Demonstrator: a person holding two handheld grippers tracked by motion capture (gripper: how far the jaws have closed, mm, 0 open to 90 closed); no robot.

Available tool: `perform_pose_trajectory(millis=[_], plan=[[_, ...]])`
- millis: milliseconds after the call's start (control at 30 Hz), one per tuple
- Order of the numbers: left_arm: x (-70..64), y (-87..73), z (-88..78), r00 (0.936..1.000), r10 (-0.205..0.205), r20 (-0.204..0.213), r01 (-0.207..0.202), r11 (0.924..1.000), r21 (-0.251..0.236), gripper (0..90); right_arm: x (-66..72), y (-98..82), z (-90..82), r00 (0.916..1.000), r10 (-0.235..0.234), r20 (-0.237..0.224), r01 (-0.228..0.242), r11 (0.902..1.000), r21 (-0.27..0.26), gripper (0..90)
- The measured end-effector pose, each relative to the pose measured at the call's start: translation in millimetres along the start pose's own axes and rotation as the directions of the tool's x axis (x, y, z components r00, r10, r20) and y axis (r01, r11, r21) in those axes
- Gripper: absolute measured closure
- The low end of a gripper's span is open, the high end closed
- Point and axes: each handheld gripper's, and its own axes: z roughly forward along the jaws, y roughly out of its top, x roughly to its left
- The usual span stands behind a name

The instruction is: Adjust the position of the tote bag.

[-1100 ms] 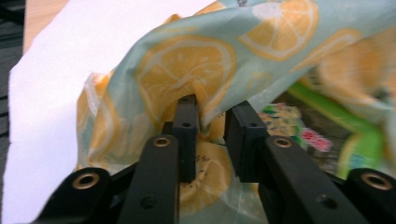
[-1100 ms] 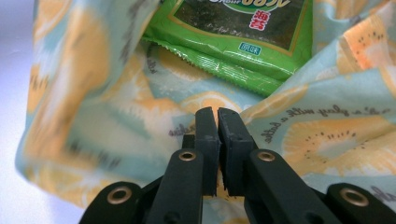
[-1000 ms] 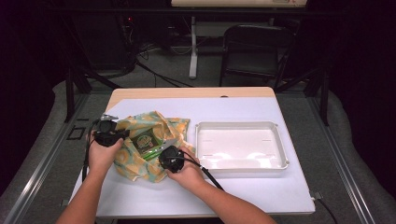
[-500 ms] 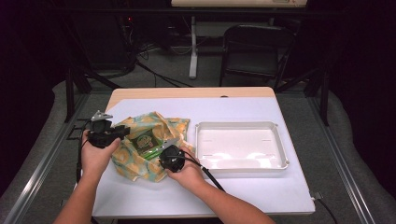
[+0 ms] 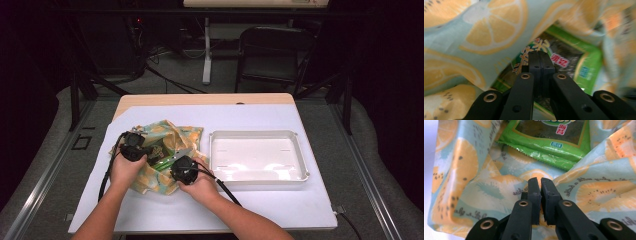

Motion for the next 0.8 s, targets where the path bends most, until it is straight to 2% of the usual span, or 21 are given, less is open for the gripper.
perform_pose_trajectory(millis=[67,133,233,333,467,667,800], plan=[[1.9,0.0,5.0,0.9990,0.013,-0.044,-0.013,0.9999,0.002,90.0,-0.1,2.1,-4.2,1.0000,0.001,-0.005,-0.001,0.9999,-0.016,85.8],[5.2,1.1,6.7,0.9980,0.014,-0.061,-0.014,0.9999,0.008,90.0,0.5,3.4,-4.4,0.9999,0.001,-0.012,-0.002,0.9996,-0.030,84.8],[15.1,2.2,10.2,0.9935,0.006,-0.113,-0.005,0.9999,0.010,90.0,0.8,3.4,0.0,0.9999,-0.004,-0.010,0.004,1.0000,-0.004,84.6],[27.3,1.9,11.5,0.9883,-0.018,-0.151,0.019,0.9998,0.007,90.0,1.4,1.4,1.6,0.9998,-0.020,-0.005,0.020,0.9996,0.021,86.3],[39.8,2.8,10.7,0.9807,-0.054,-0.188,0.050,0.9985,-0.023,90.0,2.8,-3.0,3.0,0.9997,-0.021,0.006,0.021,0.9996,0.020,87.8],[52.5,9.4,14.2,0.9749,-0.076,-0.209,0.077,0.9970,-0.003,90.0,3.7,-5.8,1.1,0.9993,-0.036,0.010,0.035,0.9989,0.029,89.2],[60.9,10.4,17.8,0.9730,-0.118,-0.198,0.119,0.9928,-0.007,90.0,4.6,-8.8,-0.6,0.9991,-0.040,0.014,0.040,0.9989,0.025,89.9]])
